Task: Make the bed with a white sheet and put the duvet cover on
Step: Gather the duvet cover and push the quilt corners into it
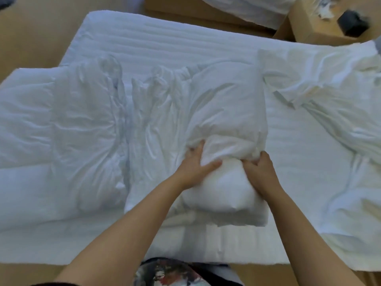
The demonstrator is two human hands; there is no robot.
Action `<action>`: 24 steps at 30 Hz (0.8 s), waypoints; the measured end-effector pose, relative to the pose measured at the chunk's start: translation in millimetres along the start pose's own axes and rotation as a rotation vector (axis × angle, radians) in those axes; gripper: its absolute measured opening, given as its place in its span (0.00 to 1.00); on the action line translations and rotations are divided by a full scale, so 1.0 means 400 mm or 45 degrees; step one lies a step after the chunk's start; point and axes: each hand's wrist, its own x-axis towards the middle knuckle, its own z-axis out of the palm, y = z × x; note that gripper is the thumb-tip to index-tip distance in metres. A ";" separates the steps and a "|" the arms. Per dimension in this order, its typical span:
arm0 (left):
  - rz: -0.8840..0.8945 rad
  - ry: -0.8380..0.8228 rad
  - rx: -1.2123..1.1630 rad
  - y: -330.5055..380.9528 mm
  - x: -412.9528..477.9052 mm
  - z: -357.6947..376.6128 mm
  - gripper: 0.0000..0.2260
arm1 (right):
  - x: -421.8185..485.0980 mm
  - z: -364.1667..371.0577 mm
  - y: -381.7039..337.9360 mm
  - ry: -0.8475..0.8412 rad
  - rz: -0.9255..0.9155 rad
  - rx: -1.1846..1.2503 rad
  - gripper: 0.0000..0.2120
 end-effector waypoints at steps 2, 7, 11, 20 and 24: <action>0.039 -0.036 0.081 0.011 0.023 0.100 0.36 | 0.052 -0.080 0.101 0.056 0.071 -0.073 0.17; 0.096 0.628 0.352 0.010 0.041 0.161 0.23 | 0.135 -0.159 0.201 -0.158 0.095 -0.141 0.27; -0.043 0.792 0.529 -0.019 0.047 0.111 0.25 | 0.142 -0.081 0.169 -0.297 -0.101 -0.269 0.30; -0.800 0.875 -0.264 -0.161 0.021 -0.044 0.59 | 0.083 0.138 0.105 -0.558 -0.323 -0.752 0.43; -0.764 0.589 -0.759 -0.190 0.043 -0.044 0.56 | 0.070 0.133 0.137 -0.544 -0.325 -0.677 0.44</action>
